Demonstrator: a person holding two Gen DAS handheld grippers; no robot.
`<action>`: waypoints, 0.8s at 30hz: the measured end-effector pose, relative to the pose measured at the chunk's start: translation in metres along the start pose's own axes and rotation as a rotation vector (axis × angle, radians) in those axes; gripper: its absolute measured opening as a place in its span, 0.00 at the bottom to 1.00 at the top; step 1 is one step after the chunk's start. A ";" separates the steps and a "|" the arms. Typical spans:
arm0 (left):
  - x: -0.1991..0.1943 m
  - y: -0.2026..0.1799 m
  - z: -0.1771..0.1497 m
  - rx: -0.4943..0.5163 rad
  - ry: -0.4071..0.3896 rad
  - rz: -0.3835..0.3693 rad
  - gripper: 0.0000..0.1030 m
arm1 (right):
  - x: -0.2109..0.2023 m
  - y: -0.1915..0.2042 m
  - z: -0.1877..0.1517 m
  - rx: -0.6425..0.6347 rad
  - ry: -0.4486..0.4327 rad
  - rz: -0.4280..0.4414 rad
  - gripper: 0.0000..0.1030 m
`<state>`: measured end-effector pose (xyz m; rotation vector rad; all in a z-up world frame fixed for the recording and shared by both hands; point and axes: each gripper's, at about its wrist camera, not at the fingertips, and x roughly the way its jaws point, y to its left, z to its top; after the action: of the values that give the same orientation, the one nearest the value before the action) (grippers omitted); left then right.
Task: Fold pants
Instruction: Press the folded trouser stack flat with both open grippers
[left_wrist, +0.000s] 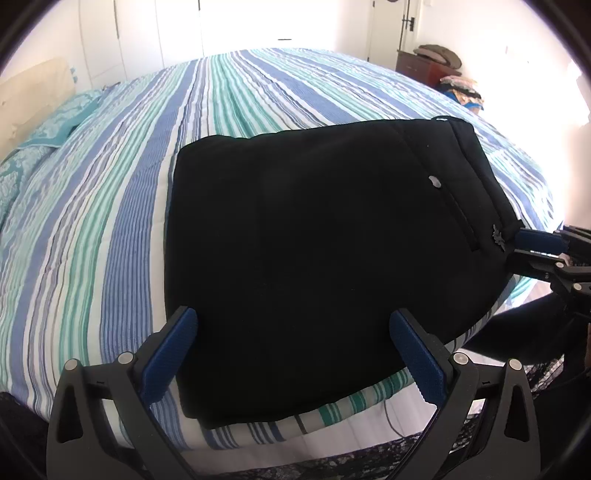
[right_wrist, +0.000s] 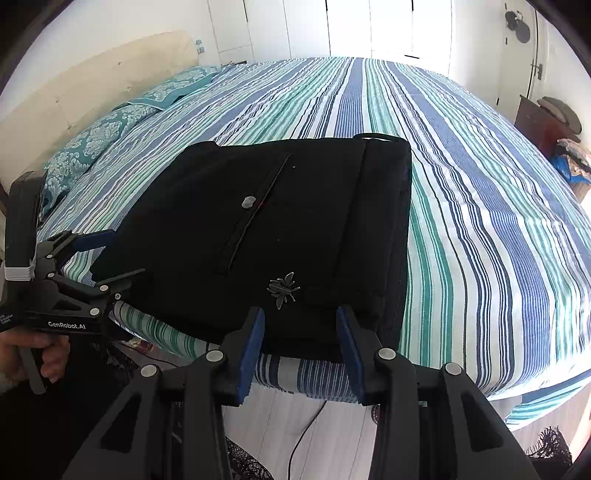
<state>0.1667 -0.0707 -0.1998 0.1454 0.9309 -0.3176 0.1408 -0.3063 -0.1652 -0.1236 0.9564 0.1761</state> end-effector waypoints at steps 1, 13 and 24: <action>0.000 0.000 0.000 0.001 0.000 0.000 1.00 | 0.000 0.000 0.000 0.000 0.000 0.000 0.40; 0.000 -0.001 0.000 0.004 0.005 -0.003 1.00 | -0.004 0.000 -0.001 0.012 -0.002 -0.002 0.40; -0.003 0.002 0.001 -0.020 0.029 -0.009 1.00 | -0.011 0.004 -0.002 0.011 0.004 -0.046 0.40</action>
<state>0.1670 -0.0687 -0.1970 0.1280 0.9631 -0.3150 0.1326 -0.3036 -0.1574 -0.1357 0.9571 0.1282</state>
